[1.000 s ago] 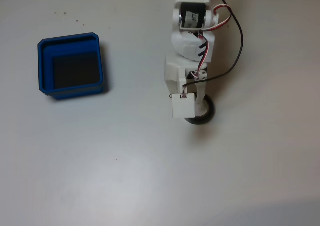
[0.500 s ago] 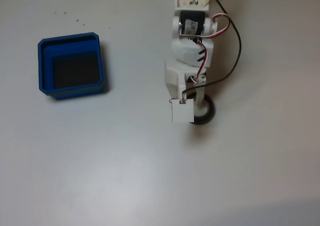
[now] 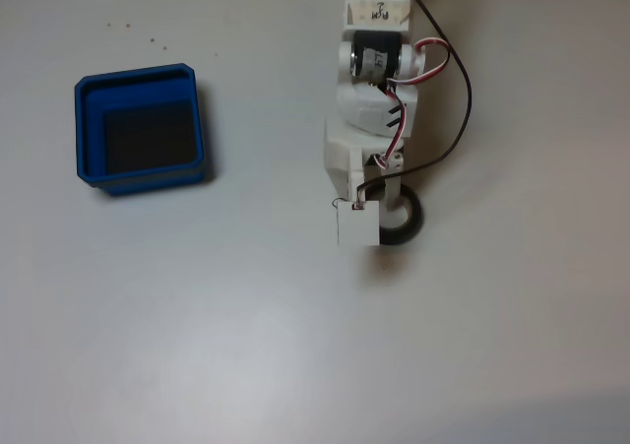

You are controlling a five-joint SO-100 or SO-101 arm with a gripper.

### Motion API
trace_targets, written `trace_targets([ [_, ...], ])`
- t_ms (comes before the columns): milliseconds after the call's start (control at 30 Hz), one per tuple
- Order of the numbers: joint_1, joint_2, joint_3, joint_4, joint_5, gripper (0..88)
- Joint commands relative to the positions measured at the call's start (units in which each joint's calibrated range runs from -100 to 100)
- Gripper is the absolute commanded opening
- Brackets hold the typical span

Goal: Pick the black tape roll and drop it in the blue box

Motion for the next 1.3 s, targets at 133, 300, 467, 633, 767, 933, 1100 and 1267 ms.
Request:
trace_targets([
  [133, 0.42, -0.36, -1.99, -0.06, -0.27, 21.5],
  [300, 0.42, 1.31, -1.99, -0.06, -0.27, 21.5],
  [467, 0.42, 1.73, -1.99, -0.06, -0.27, 21.4],
  [633, 0.42, 1.64, -1.99, -0.06, -0.27, 20.0],
  [767, 0.32, 1.48, -1.99, -0.06, -0.27, 11.4],
  [933, 0.32, 1.14, -2.08, -0.06, -0.27, 0.0],
  [1100, 0.32, 1.06, -2.08, 0.02, -0.18, 1.2],
  [1267, 0.42, -2.45, -2.08, 0.27, -0.18, 1.1],
])
